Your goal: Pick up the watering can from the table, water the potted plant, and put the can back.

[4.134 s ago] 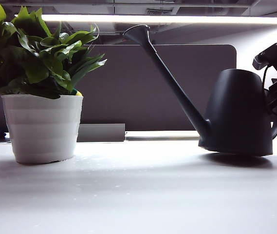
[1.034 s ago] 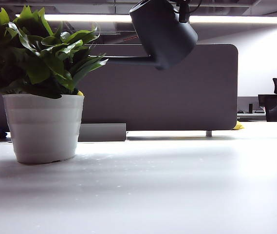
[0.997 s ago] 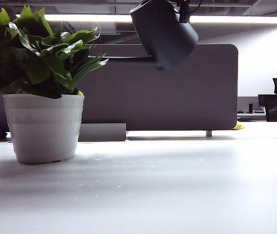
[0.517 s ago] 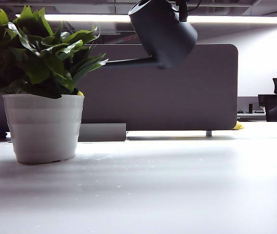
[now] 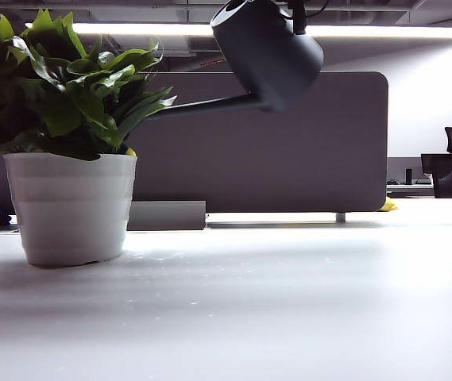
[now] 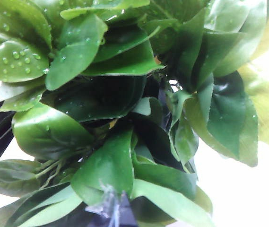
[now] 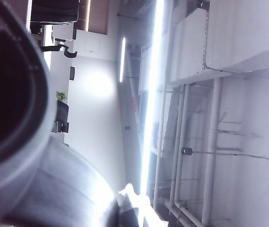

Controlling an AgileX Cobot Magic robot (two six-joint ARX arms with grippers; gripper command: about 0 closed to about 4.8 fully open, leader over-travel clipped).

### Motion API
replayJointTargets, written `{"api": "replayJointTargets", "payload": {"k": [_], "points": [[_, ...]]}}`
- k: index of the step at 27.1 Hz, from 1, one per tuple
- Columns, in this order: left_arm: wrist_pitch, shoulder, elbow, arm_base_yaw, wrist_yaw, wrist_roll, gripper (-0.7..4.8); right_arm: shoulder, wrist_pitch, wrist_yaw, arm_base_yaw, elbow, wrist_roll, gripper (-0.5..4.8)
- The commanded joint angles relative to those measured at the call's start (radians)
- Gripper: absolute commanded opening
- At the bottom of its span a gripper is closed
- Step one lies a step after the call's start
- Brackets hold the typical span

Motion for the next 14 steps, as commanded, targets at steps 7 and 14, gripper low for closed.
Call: {"api": "replayJointTargets", "payload": {"k": [7,14], "points": [[0.004,-0.003,0.002,-0.002,0.000,-0.003,-0.06,-0.021,0.094,0.002,0.002,0.020,0.006,-0.05],[0.006,-0.003,0.002,-0.001,-0.003,-0.003,-0.06,-0.021,0.051,0.005,0.002,0.019,0.117,-0.05]]}}
